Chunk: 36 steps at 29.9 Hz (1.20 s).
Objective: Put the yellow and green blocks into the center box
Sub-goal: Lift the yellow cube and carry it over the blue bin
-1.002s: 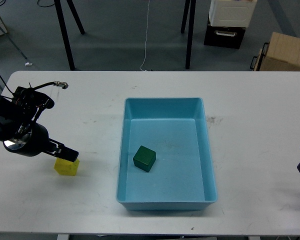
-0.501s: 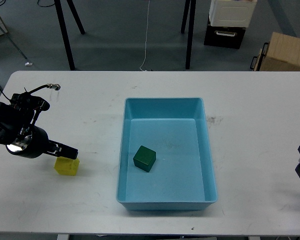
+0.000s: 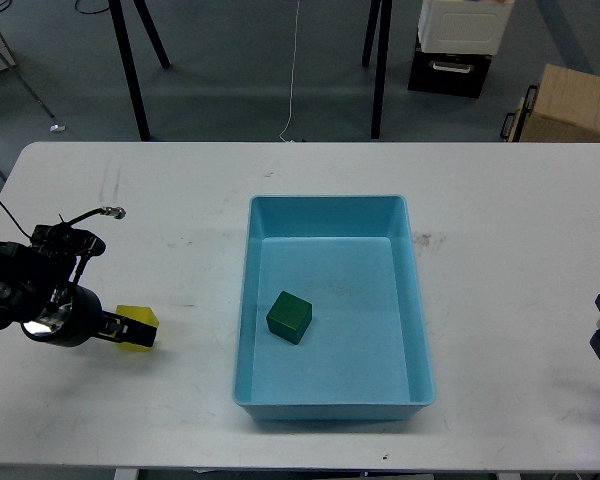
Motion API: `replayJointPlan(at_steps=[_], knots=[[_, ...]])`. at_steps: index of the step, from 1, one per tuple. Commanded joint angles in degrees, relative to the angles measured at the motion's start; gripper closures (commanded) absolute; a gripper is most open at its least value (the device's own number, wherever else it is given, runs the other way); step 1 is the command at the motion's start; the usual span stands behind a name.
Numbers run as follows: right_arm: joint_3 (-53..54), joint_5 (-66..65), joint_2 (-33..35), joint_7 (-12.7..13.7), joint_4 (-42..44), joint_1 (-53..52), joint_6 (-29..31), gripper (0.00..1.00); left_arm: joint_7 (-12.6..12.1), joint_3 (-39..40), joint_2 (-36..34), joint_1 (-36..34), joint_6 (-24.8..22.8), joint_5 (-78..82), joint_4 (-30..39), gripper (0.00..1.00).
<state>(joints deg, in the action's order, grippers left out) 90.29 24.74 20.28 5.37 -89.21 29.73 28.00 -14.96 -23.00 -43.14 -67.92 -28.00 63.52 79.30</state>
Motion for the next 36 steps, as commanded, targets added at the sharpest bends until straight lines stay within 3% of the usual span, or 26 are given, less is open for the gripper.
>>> replayJointPlan(at_steps=[1,3,8,15,20,27,32,36], knots=[[0.0,-0.8,-0.1,0.0,0.1,0.2,0.0,0.02,-1.0,0.2,-0.1,0.5,0.0,0.5,0.4,0.91],[0.0,-1.3,-0.1,0.0,0.2,0.2,0.0,0.02,-0.9,0.3,-0.8,0.3,0.0,0.5,0.9,1.0],[-1.0,-1.5,-0.2,0.0,0.2,0.3,0.0,0.02,-0.2,5.1,-3.8,-2.0,0.0,0.3,3.7,1.0],[-1.4,-1.6,-0.2,0.0,0.2,0.2,0.0,0.02,2.3,6.3,-2.3,-12.9,0.0,-2.8,4.0,1.0],[-1.5,-1.6,-0.2,-0.1,0.7,0.2,0.0,0.02,2.4,5.7,5.2,-19.6,0.0,-8.3,3.1,1.0],[-1.5,-1.6,-0.2,-0.1,2.0,0.3,0.0,0.02,4.1,-0.2,19.0,-23.6,0.0,-8.7,2.0,1.0],[-1.4,-1.6,-0.2,-0.2,3.3,0.2,0.0,0.02,5.2,-1.2,23.8,-24.3,0.0,-8.7,2.0,1.0],[-1.6,-1.6,-0.2,-0.2,3.5,-0.1,0.0,0.02,5.5,-3.7,27.6,-24.6,0.0,-8.6,0.5,0.92]])
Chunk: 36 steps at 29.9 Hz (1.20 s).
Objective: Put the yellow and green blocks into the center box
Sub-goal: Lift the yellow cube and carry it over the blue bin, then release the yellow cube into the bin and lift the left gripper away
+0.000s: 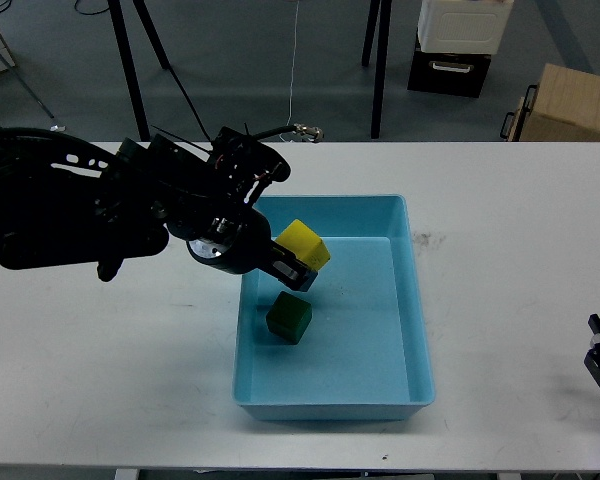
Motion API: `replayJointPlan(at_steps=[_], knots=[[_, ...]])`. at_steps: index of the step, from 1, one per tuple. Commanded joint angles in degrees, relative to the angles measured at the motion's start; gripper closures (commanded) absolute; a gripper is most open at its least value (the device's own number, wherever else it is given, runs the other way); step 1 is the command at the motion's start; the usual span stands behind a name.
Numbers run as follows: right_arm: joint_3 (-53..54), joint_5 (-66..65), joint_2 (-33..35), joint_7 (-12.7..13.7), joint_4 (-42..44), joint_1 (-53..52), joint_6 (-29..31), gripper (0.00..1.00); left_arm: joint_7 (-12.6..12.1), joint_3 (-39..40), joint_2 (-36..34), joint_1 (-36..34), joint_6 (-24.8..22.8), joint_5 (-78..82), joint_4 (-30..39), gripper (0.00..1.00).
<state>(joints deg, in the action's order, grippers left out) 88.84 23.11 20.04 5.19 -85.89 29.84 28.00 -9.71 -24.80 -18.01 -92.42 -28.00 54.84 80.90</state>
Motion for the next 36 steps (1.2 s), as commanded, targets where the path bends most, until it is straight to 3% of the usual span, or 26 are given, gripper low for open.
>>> replayJointPlan(at_steps=[1,7,15,19,27,30,36], knots=[[-0.2,0.0,-0.1,0.0,0.2,-0.3,0.0,0.02,0.4,-2.6,3.2,-0.1,0.0,0.1,-1.4,0.87],[-0.1,0.0,0.0,0.0,0.4,-0.5,0.0,0.02,1.8,-3.0,4.0,0.1,0.0,0.0,-2.2,0.56],[0.2,0.1,-0.1,-0.1,0.8,-0.5,0.0,0.02,4.3,-2.9,3.9,-0.1,0.0,0.0,-3.7,0.28],[0.4,0.1,-0.3,-0.2,0.8,-0.5,0.0,0.02,6.0,-2.7,5.1,-0.3,0.0,-0.4,-6.3,0.2],[0.8,0.0,-0.7,-0.2,0.8,-1.3,0.0,0.02,7.3,0.5,3.8,-2.1,0.0,-6.0,-11.3,0.18],[1.0,0.0,-0.7,-0.2,0.8,-2.5,0.0,0.02,7.3,7.1,-1.2,-1.5,0.0,-11.0,-13.7,0.14],[1.2,-1.9,1.4,-0.2,0.9,-4.5,0.0,0.01,6.6,34.2,-7.1,7.2,0.0,-17.7,-16.0,0.14]])
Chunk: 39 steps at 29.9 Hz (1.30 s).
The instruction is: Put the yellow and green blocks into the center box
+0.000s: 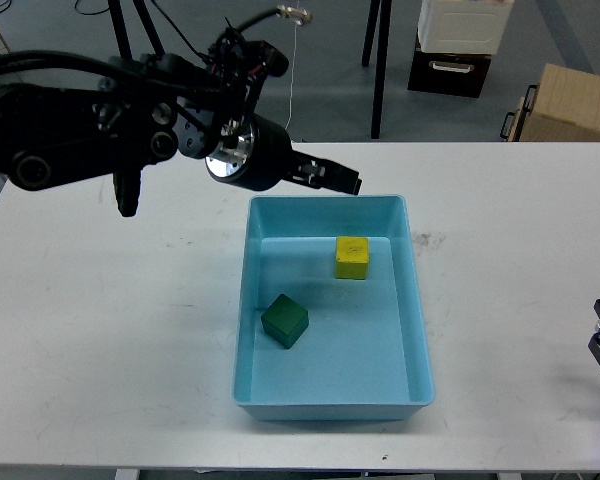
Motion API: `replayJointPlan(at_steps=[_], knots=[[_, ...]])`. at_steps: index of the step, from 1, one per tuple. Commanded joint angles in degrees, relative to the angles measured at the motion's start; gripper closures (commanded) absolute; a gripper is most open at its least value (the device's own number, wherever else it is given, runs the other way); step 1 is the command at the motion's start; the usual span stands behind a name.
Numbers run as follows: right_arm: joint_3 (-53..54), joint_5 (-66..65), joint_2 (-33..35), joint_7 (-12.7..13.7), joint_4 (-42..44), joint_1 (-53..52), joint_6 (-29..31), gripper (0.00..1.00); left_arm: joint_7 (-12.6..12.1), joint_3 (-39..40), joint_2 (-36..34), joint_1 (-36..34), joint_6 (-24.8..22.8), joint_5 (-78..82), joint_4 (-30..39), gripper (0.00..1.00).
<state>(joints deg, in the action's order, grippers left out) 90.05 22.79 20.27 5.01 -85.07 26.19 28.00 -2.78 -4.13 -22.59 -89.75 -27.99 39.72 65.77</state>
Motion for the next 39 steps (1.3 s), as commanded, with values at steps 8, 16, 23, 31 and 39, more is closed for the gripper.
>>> replayJointPlan(at_steps=[8,16,23,31,39], knots=[[2.1,-6.4,2.1,-0.1,0.4,-2.9,0.0,0.01,0.1,47.1,-12.2,22.9,0.0,-16.6,-0.5,0.13],[5.3,-6.1,0.6,-1.5,0.3,-3.8,0.0,0.01,-0.5,85.9,-12.6,57.3,0.0,-28.2,2.9,0.07],[5.4,-6.0,-1.6,-5.4,-2.6,-2.3,0.0,0.01,-2.0,104.5,5.8,87.1,0.0,-30.0,21.3,0.06],[4.2,-5.9,-5.5,-6.2,-8.5,5.3,0.0,0.01,-2.3,105.9,22.6,105.0,0.0,-32.0,31.6,0.03],[-1.4,-6.6,-8.7,-6.1,-11.3,9.1,0.0,0.01,-2.2,93.9,22.6,115.5,0.0,-36.7,33.3,0.0]])
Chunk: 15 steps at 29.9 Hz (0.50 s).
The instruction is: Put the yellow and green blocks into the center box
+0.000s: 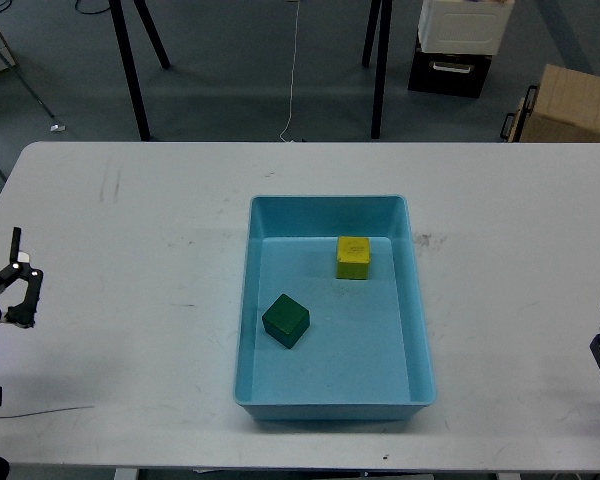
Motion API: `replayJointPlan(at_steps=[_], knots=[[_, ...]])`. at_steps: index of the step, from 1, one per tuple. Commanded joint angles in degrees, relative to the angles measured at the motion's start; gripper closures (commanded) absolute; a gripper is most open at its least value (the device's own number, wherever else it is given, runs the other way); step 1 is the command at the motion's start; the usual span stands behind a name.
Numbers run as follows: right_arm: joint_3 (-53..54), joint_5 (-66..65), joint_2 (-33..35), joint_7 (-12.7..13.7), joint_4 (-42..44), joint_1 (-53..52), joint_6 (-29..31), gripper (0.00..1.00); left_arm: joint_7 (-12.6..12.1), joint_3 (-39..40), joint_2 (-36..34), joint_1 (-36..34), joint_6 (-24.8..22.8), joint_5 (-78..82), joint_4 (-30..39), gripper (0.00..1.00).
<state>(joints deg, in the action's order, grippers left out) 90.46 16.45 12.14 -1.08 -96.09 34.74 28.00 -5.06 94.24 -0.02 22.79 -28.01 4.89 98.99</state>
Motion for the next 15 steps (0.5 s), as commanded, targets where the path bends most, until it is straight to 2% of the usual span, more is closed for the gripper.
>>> replayJointPlan(at_steps=[1,5,15], knots=[[-2.0,-0.3,-0.5,0.0,-0.3,0.6,0.0,0.01,0.1,-6.1,0.0,4.1,0.0,-2.0,0.1,0.0],[-1.8,-0.3,-0.5,0.0,-0.6,0.6,0.0,0.01,0.5,-8.6,0.0,4.9,0.0,-2.0,-0.2,0.0],[-1.1,-0.3,-0.5,0.0,-1.0,0.9,0.0,0.01,0.7,-8.3,0.0,5.2,0.0,-2.1,-0.2,0.0]])
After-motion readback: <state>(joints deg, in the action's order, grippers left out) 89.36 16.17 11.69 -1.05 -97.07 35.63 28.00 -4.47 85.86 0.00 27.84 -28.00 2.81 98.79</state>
